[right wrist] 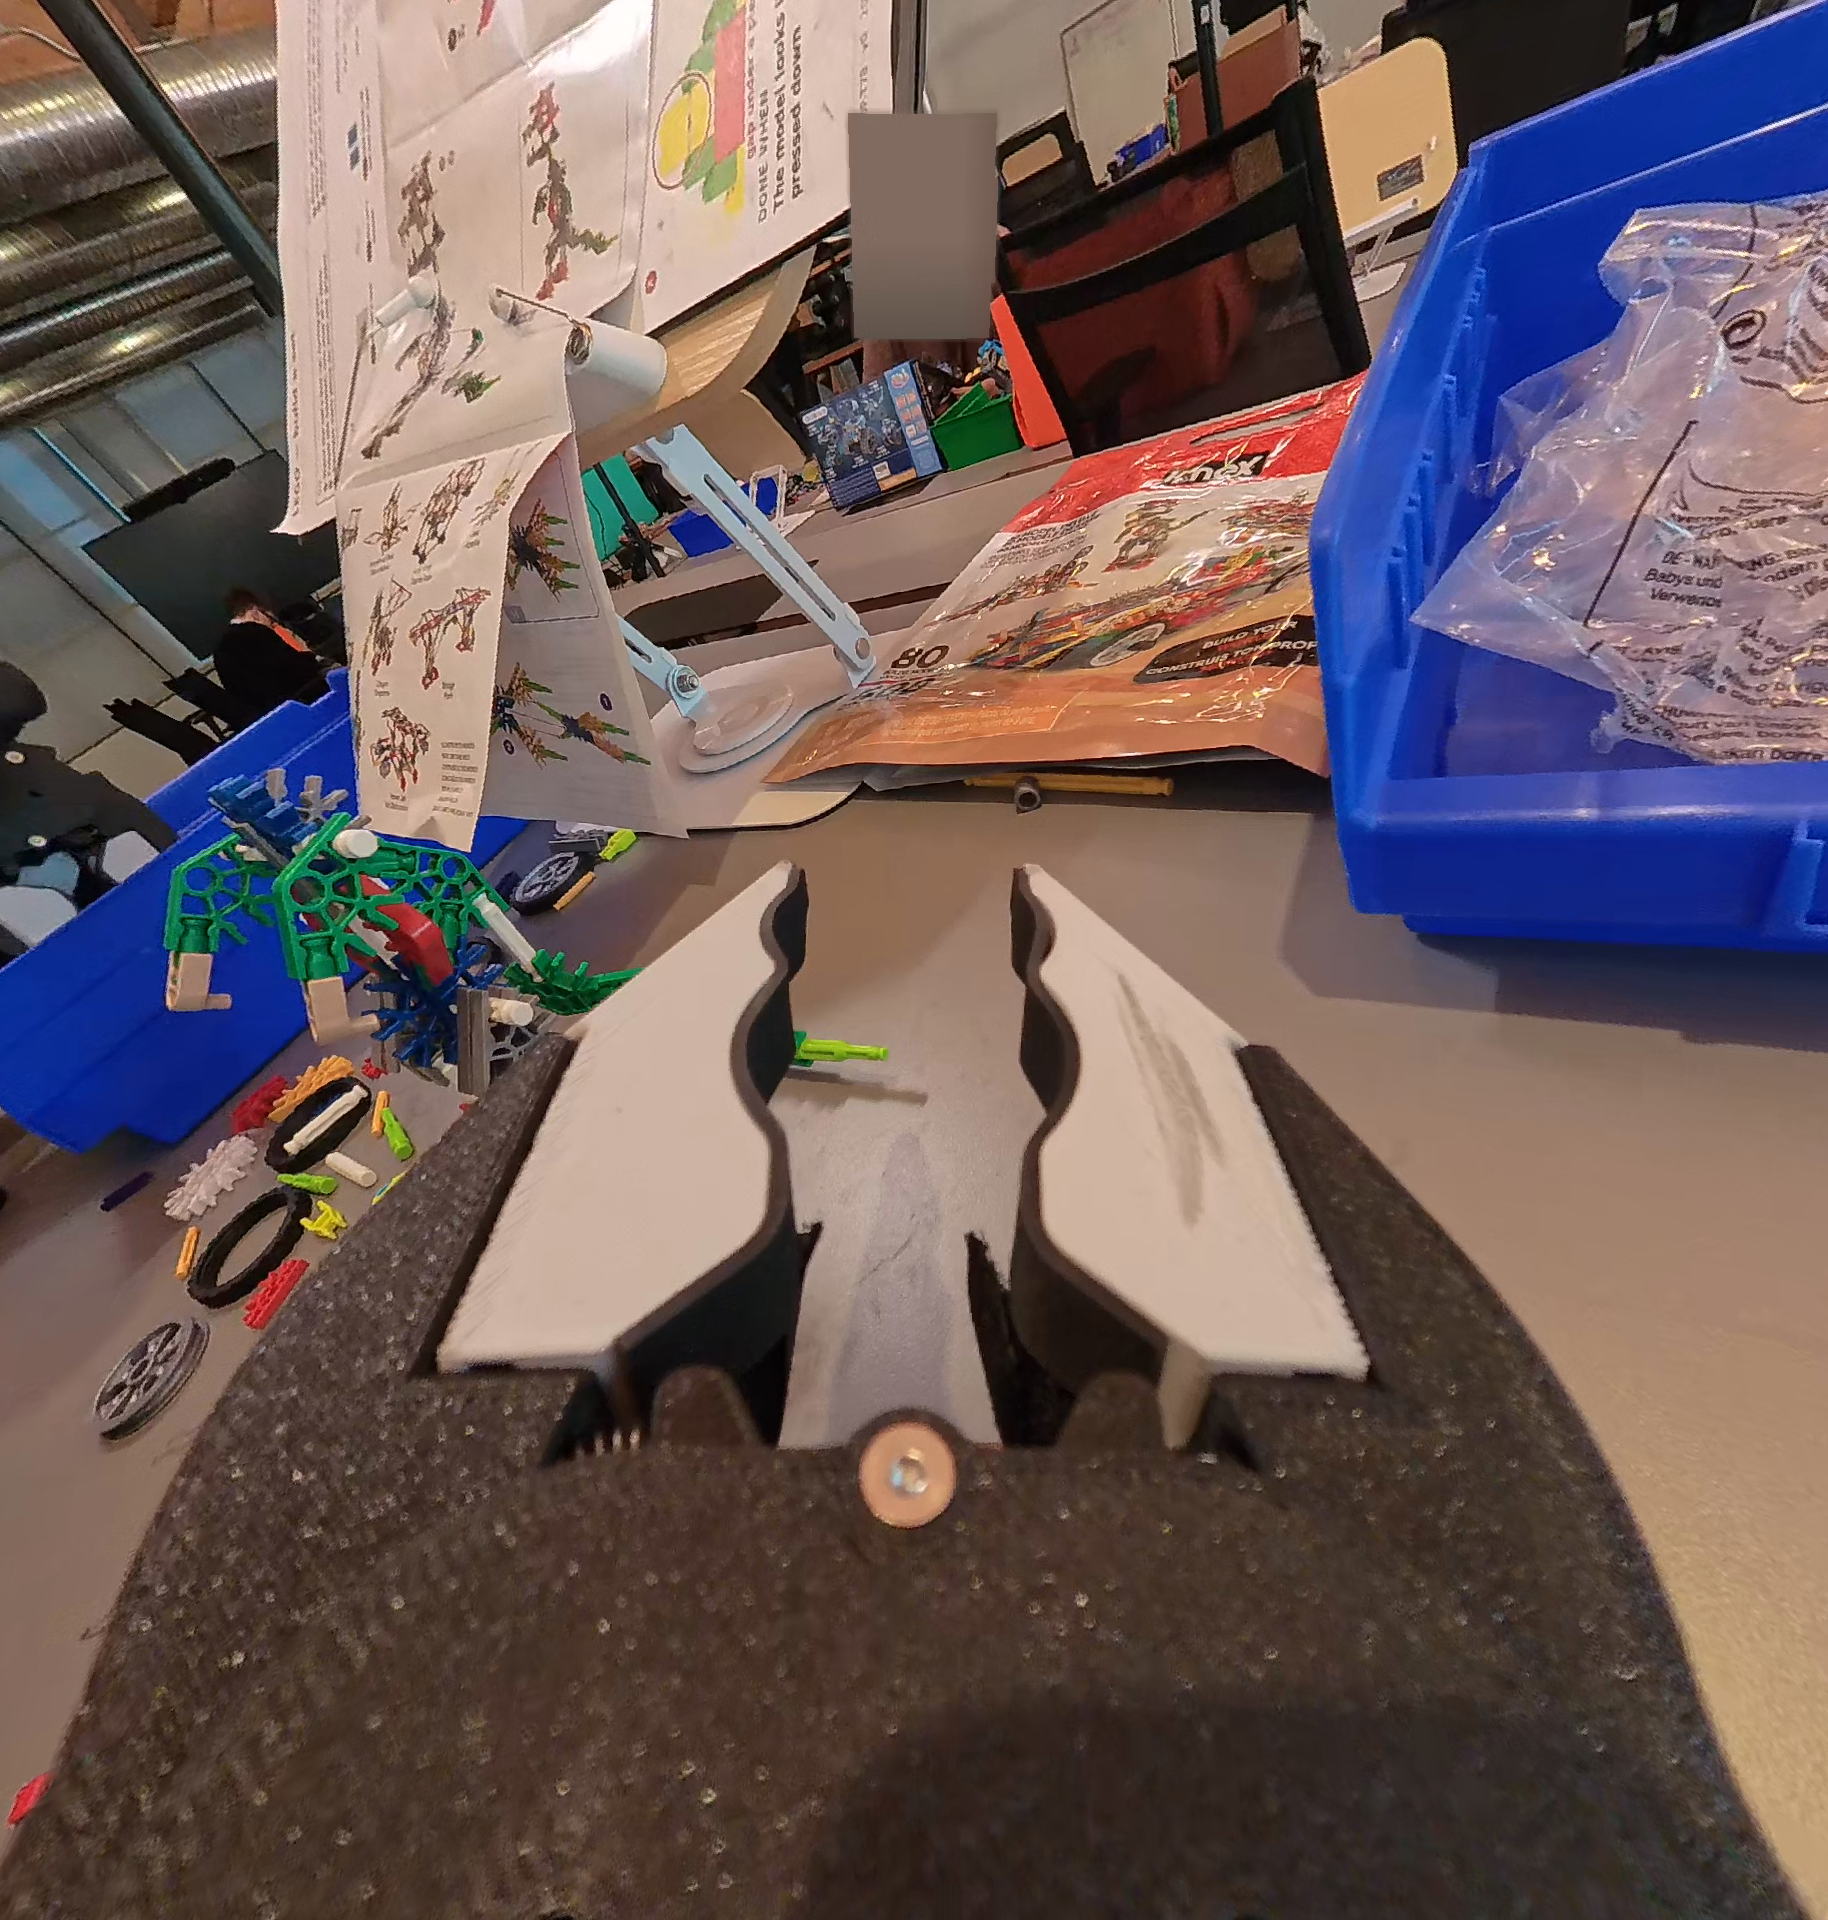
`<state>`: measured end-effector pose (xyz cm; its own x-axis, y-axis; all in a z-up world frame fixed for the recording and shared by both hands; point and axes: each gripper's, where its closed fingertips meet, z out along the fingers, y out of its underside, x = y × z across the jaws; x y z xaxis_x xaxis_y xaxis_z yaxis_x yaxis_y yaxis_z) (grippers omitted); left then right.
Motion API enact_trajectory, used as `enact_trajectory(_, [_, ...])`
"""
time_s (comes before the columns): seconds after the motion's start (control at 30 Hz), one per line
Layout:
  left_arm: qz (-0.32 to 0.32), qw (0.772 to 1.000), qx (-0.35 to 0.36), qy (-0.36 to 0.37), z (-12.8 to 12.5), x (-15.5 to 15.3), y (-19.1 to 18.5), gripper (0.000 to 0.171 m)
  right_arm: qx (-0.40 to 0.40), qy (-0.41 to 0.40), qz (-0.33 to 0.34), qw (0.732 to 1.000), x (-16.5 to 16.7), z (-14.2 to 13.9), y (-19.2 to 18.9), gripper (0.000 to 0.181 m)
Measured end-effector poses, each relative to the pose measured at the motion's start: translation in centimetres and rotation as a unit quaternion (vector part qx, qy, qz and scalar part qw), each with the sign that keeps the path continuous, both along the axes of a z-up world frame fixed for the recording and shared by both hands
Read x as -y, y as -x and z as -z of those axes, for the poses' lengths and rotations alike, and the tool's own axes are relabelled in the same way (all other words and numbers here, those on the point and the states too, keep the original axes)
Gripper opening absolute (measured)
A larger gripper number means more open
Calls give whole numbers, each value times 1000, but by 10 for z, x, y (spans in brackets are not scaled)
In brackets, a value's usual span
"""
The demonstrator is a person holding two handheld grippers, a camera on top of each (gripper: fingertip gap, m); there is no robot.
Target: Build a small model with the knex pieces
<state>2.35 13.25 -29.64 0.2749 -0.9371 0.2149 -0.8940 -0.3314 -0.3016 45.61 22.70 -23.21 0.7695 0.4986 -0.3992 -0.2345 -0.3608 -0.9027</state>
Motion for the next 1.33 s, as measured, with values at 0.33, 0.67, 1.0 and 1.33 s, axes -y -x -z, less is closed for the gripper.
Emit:
enact_trajectory(0.33, [-49,998,-16,-32,-11,-31,25,10,-3,-1,-2,1000,0,0,0,39])
enact_trajectory(0.67, [-130,986,-44,-99,-28,-74,54,24,-4,-1,-5,1000,0,-1,0,39])
enact_trajectory(1.0, [-94,991,-52,-78,-21,-55,45,24,-5,-2,-4,1000,1,-1,0,39])
enact_trajectory(1.33, [-65,995,-57,-44,-4,-34,36,26,-2,-4,0,1000,0,-1,0,39])
